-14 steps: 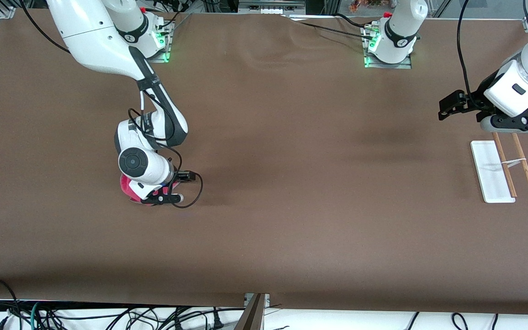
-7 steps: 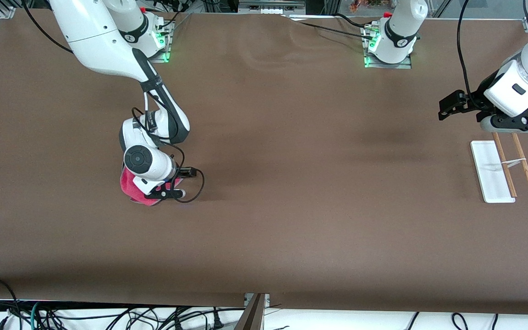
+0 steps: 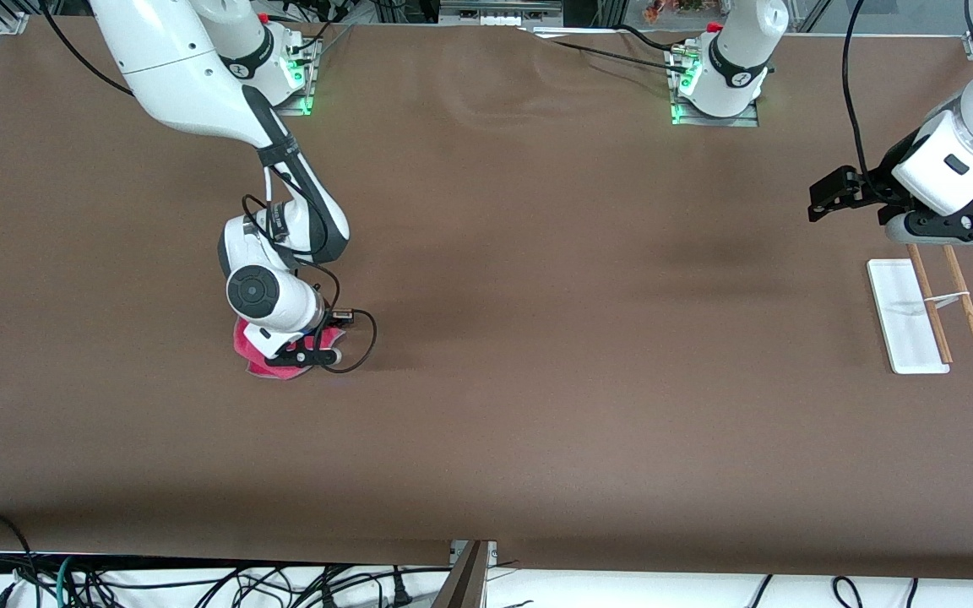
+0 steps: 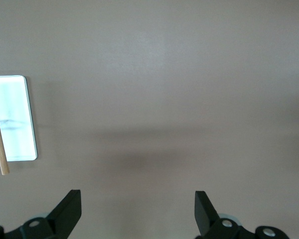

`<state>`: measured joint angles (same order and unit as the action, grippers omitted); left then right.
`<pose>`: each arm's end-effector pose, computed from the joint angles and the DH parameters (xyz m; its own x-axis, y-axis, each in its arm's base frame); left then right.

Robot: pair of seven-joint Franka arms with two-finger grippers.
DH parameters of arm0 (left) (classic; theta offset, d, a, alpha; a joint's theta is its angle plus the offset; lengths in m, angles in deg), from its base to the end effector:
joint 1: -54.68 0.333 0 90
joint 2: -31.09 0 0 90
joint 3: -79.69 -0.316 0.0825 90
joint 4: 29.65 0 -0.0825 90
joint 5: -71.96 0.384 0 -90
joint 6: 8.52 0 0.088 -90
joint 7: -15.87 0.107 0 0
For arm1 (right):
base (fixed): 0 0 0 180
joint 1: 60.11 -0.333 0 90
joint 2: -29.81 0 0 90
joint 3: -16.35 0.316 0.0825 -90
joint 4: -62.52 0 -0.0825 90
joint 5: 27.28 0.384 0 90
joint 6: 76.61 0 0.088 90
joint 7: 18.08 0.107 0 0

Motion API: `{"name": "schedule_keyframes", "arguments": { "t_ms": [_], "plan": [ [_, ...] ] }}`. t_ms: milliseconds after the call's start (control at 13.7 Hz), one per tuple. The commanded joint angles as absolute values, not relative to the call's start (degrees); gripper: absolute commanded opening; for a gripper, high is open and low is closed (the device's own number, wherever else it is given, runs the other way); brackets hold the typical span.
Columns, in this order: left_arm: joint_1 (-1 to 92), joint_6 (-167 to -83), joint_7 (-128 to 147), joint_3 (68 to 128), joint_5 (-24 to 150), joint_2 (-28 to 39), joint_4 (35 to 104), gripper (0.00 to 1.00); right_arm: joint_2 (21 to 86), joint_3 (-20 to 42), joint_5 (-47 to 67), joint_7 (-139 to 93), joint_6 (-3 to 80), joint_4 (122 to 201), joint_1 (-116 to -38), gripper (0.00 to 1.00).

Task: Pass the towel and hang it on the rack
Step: 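Close the right gripper on the towel edge and lift it, then carry the towel to mid-table with the right gripper while the left gripper approaches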

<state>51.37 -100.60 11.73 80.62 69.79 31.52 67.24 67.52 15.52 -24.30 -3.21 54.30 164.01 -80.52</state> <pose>0.5488 -0.0447 0.5750 0.9969 -0.0002 -0.0789 0.0023 -0.9995 0.0319 0.6058 0.2174 0.1772 0.9882 0.0462 -0.1460 0.0486 -0.9987 0.0128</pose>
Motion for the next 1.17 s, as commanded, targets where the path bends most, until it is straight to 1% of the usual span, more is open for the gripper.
{"name": "schedule_keyframes", "arguments": {
  "t_ms": [0, 73, 219, 365, 511, 657, 803, 876, 949, 1095],
  "plan": [
    [51.25, -99.48, 12.18, 80.4, 69.5, 31.44, 66.15, 1.0, 68.22, 15.56, -24.91, -3.22, 54.96, 164.83, -80.24, 0.06],
    [51.25, -99.48, 12.18, 80.4, 69.5, 31.44, 66.15, 1.0, 68.13, 15.56, -24.91, -3.22, 54.96, 164.74, -80.24, 0.0],
    [51.25, -99.48, 12.18, 80.4, 69.5, 31.44, 66.15, 1.0, 67.17, 15.56, -24.82, -3.4, 54.96, 163.86, -80.24, 0.0],
    [51.25, -99.48, 12.18, 80.4, 69.5, 31.44, 66.15, 1.0, 64.89, 15.65, -24.82, -3.31, 54.44, 162.9, -80.32, 0.0],
    [51.25, -99.48, 12.18, 80.4, 69.5, 31.44, 66.15, 1.0, 62.34, 15.74, -24.73, -3.14, 50.33, 160.27, -80.5, 0.0],
    [51.16, -99.48, 12.18, 80.48, 69.5, 31.44, 66.15, 1.0, 60.66, 16.44, -24.64, -3.57, 42.18, 153.96, -80.76, 0.0],
    [51.16, -99.48, 11.91, 80.57, 69.59, 31.44, 66.15, 1.0, 60.66, 17.06, -24.21, -3.75, 33.3, 144.57, -81.29, 0.0],
    [51.16, -99.48, 11.91, 80.57, 69.5, 31.44, 66.15, 1.0, 60.74, 17.06, -24.03, -3.84, 30.47, 140.69, -82.33, 0.0],
    [51.16, -99.48, 11.91, 80.57, 69.5, 31.44, 66.15, 1.0, 60.75, 17.06, -24.03, -3.84, 29.31, 138.05, -83.3, 0.0],
    [51.16, -99.57, 11.83, 80.49, 69.33, 31.36, 66.06, 1.0, 60.66, 18.72, -24.03, -3.84, 29.47, 136.44, -84.63, 0.0]
  ]
}}
